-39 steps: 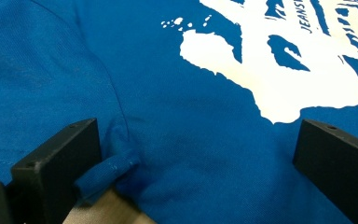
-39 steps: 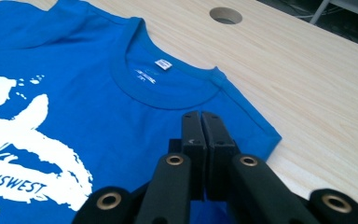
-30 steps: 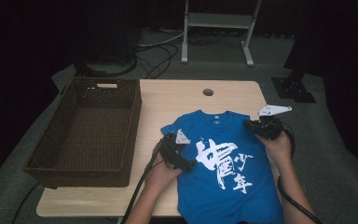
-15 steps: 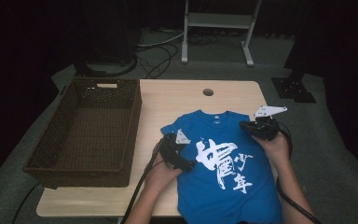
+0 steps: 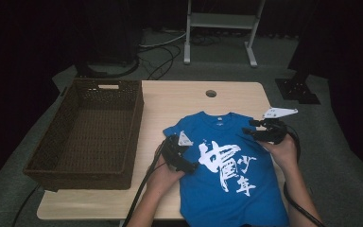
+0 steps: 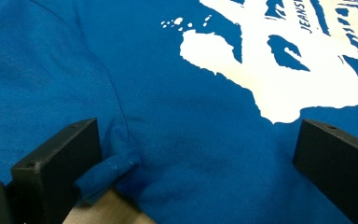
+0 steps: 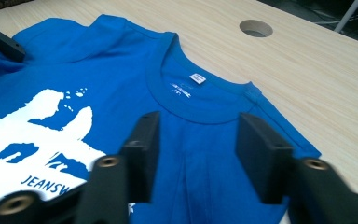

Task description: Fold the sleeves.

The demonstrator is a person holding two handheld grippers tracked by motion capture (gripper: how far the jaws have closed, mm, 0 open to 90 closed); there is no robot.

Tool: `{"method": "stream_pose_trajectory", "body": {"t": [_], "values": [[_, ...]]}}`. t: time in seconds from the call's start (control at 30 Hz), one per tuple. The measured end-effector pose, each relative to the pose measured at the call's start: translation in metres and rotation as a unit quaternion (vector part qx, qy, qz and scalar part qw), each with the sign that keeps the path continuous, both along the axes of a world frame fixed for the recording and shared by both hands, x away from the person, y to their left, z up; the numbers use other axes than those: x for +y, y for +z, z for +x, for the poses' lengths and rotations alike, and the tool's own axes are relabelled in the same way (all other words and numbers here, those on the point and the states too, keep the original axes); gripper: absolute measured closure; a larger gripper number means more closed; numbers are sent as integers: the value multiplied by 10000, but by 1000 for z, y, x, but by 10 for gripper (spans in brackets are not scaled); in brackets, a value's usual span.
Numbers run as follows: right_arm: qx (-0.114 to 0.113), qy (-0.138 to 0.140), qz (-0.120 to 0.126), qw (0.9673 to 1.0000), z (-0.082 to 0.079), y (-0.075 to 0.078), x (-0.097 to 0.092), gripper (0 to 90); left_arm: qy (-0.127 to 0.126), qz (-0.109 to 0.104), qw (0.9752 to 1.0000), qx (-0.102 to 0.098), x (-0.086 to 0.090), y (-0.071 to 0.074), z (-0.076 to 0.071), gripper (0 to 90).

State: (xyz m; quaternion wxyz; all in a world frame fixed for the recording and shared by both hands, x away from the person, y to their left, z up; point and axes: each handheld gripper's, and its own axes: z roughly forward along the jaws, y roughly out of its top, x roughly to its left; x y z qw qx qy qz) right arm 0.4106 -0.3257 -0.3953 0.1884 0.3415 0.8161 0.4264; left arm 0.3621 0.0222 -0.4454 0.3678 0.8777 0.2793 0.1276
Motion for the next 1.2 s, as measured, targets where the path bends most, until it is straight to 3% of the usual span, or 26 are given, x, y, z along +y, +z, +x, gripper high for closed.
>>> {"method": "stream_pose_trajectory", "body": {"t": [0.3, 0.37, 0.8, 0.97, 1.2], "values": [[322, 241, 30, 9992, -9, -7, -9, 100, -7, 11, 10000, -1, 0, 0, 0, 1], [320, 287, -120, 9990, -13, -9, -9, 9, -7, 10, 10000, 0, 0, 0, 0, 1], [470, 435, -116, 9979, -42, -25, -20, 0, -6, 11, 10000, 0, 0, 0, 0, 1], [621, 516, -197, 9965, -49, -36, -21, 0, -6, 11, 10000, 0, 0, 0, 0, 1], [748, 618, -502, 9940, -50, -47, -16, 0, -7, 12, 10000, 1, 0, 0, 0, 1]]}}
